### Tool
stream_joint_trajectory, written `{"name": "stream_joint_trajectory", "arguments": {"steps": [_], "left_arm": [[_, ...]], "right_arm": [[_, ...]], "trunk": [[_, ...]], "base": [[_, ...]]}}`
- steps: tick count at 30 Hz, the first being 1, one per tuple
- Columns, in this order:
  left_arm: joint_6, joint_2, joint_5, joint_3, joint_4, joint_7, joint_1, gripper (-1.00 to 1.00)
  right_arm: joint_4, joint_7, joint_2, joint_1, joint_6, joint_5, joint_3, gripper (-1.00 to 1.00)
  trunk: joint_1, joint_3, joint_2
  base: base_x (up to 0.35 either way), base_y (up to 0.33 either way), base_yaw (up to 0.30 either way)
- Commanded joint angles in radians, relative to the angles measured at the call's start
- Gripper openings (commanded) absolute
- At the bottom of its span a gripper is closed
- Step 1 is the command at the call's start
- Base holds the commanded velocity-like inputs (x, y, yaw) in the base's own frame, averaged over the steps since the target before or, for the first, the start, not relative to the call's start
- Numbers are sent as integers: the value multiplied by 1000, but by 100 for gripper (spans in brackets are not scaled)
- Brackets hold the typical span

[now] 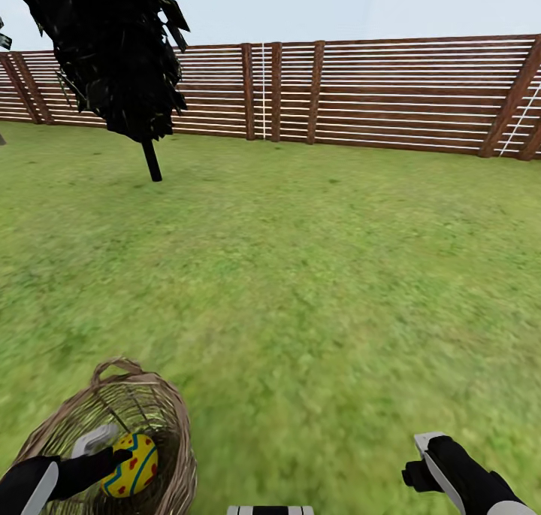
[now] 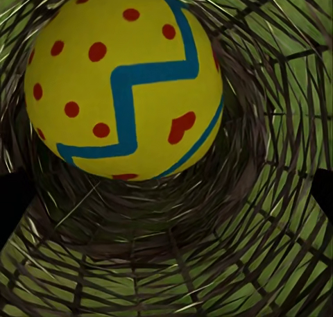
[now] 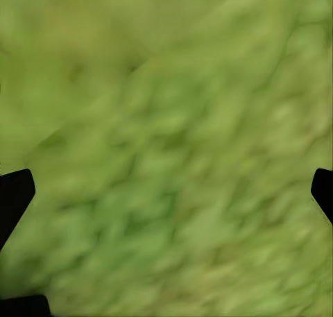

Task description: Take the three Easter eggs out of the wicker basket on the lawn in the garden, then place them on the lawn next to a single tree (choose any tree) so that all three eggs are next to the same tree and none are left in the basket.

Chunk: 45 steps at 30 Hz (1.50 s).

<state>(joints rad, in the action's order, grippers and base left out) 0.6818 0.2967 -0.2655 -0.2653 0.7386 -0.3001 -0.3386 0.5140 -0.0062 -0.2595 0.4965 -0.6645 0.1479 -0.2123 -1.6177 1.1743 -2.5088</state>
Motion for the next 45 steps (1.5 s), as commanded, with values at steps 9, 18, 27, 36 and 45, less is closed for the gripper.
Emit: {"name": "stream_joint_trajectory", "arguments": {"steps": [9, 18, 27, 36, 45], "left_arm": [[8, 1, -3, -4, 1, -2, 0, 100], [7, 0, -3, -4, 1, -2, 0, 100], [7, -1, -3, -3, 1, -1, 0, 100], [7, -8, -5, -4, -1, -1, 0, 100], [7, -13, -1, -3, -1, -2, 0, 100]], "right_arm": [[1, -2, 7, 0, -4, 7, -7, 100], [1, -2, 10, 0, -4, 7, -6, 100], [1, -4, 8, 0, -4, 7, -5, 100], [1, -3, 6, 0, -4, 7, -4, 100], [1, -3, 8, 0, -4, 7, -5, 100]], "trunk": [[0, 1, 0], [0, 1, 0], [0, 5, 0], [0, 5, 0], [0, 5, 0]], "base": [[6, 0, 0], [0, 0, 0], [0, 0, 185], [0, 0, 148], [0, 0, 0]]}}
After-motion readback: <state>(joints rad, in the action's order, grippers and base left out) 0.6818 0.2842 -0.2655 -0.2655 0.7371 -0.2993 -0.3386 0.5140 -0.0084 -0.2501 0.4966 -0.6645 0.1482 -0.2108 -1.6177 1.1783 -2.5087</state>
